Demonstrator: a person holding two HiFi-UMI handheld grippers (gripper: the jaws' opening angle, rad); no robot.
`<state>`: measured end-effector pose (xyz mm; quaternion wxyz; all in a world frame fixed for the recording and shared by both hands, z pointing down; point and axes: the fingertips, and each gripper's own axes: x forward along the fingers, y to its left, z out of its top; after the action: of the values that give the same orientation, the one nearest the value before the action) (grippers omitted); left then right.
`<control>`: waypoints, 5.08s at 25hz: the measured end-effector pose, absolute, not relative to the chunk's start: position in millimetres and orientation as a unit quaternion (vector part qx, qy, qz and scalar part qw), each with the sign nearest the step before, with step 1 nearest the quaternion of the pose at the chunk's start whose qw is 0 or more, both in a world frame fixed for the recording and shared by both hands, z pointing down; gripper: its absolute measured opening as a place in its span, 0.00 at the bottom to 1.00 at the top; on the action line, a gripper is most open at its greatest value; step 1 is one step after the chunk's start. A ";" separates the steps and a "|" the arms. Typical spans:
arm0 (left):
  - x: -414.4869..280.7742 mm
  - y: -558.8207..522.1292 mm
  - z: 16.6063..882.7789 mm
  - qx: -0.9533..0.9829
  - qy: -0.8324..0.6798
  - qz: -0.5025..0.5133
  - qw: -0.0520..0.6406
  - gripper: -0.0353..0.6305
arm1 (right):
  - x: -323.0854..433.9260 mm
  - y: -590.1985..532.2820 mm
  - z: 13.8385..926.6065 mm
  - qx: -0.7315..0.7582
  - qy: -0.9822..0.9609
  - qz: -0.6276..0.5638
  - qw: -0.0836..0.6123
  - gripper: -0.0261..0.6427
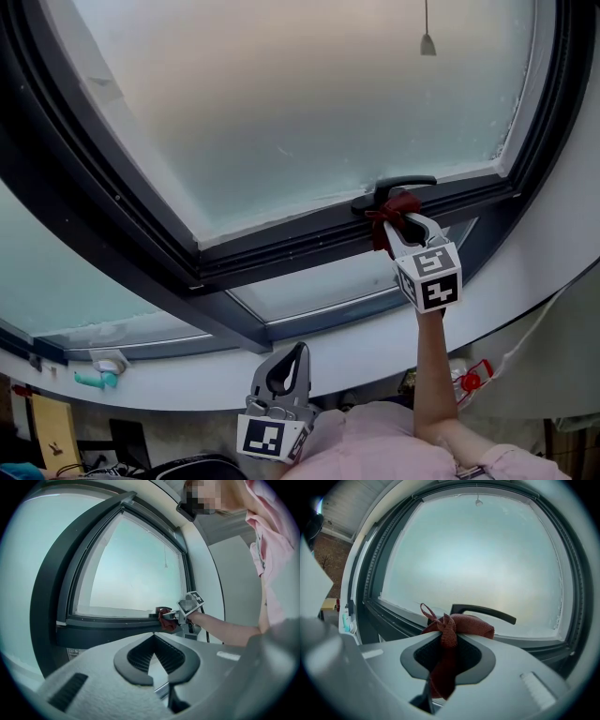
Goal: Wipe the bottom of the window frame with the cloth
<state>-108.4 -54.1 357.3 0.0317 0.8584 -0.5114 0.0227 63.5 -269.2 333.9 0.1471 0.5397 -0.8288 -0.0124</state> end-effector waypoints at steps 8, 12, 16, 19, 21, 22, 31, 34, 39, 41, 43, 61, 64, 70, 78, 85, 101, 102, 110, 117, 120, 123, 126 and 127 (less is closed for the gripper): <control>-122.1 -44.3 355.2 0.849 -0.527 0.023 0.028 0.05 | 49.8 -253.1 318.2 0.526 -0.846 -0.009 0.085 0.16; -133.0 -42.0 350.6 0.839 -0.543 0.013 0.024 0.05 | -9.9 -218.6 265.5 0.442 -0.896 -0.004 -0.041 0.15; -145.7 -39.7 343.2 0.830 -0.558 -0.011 0.016 0.05 | -97.1 -176.8 243.7 0.340 -0.937 -0.023 -0.077 0.15; -161.0 -36.2 343.2 0.823 -0.567 -0.019 0.017 0.05 | -165.3 -153.3 261.4 0.281 -0.958 -0.033 -0.042 0.15; -173.8 -32.6 345.5 0.817 -0.576 -0.020 0.021 0.05 | -201.6 -142.2 275.1 0.252 -0.967 -0.037 -0.018 0.15; -181.1 -30.4 347.6 0.813 -0.581 -0.017 0.025 0.05 | -216.4 -137.7 280.6 0.240 -0.970 -0.038 -0.008 0.15; -236.8 -22.5 349.2 0.784 -0.620 -0.007 0.024 0.05 | -287.4 -149.3 317.3 0.222 -0.970 -0.069 0.067 0.15; -245.0 -24.1 342.5 0.783 -0.621 -0.015 0.007 0.05 | -298.2 -158.3 330.7 0.232 -0.965 -0.080 0.090 0.15; -249.0 -24.8 342.6 0.781 -0.624 -0.023 0.004 0.05 | -304.2 -166.1 335.4 0.236 -0.962 -0.094 0.095 0.15; -250.5 -24.5 342.8 0.779 -0.627 -0.029 0.009 0.05 | -306.1 -167.7 335.4 0.235 -0.963 -0.094 0.093 0.15; -251.1 -24.7 343.4 0.777 -0.628 -0.031 0.012 0.05 | -306.7 -167.7 335.6 0.234 -0.963 -0.098 0.094 0.15; -208.0 -33.5 356.5 0.796 -0.602 -0.027 0.049 0.05 | -246.3 -182.5 337.1 0.269 -0.954 -0.096 0.096 0.15; -198.7 -36.3 357.2 0.801 -0.596 -0.027 0.051 0.05 | -236.2 -184.8 336.9 0.275 -0.952 -0.096 0.094 0.15; -185.7 -38.3 357.7 0.803 -0.593 -0.028 0.050 0.05 | -220.6 -187.0 337.2 0.279 -0.951 -0.094 0.089 0.15; -177.5 -37.7 357.3 0.801 -0.595 -0.028 0.051 0.05 | -205.5 -190.7 336.7 0.283 -0.951 -0.089 0.085 0.15; -170.7 -34.1 367.6 0.808 -0.586 0.006 0.057 0.05 | -192.2 -194.0 336.5 0.293 -0.949 -0.084 0.083 0.15; -152.7 -39.7 371.6 0.827 -0.559 0.021 0.058 0.05 | -160.4 -202.5 335.6 0.320 -0.941 -0.073 0.075 0.15; -152.0 -39.7 371.9 0.827 -0.559 0.022 0.059 0.05 | -158.3 -202.9 335.5 0.322 -0.941 -0.073 0.074 0.15; -148.2 -42.2 371.0 0.830 -0.555 0.015 0.061 0.05 | -143.3 -206.7 335.2 0.336 -0.937 -0.065 0.067 0.15; -145.5 -43.3 373.3 0.831 -0.552 0.025 0.062 0.05 | -128.5 -209.5 334.9 0.350 -0.933 -0.064 0.055 0.15; -144.0 -44.2 374.9 0.832 -0.550 0.026 0.063 0.05 | -118.7 -212.4 337.7 0.359 -0.930 -0.062 0.055 0.15; -143.2 -45.0 375.7 0.833 -0.549 0.029 0.064 0.05 | -111.1 -214.2 338.5 0.366 -0.927 -0.059 0.052 0.15; -141.1 -46.0 376.1 0.835 -0.546 0.030 0.064 0.05 | -104.7 -215.2 338.5 0.371 -0.926 -0.060 0.049 0.15; -140.5 -46.5 376.4 0.835 -0.546 0.030 0.064 0.05 | -102.3 -215.8 338.7 0.372 -0.925 -0.059 0.048 0.15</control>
<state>-140.5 -46.5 376.4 0.0640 0.8351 -0.5456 0.0301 -102.3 -215.8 338.7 0.0484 0.3721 -0.9250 -0.0594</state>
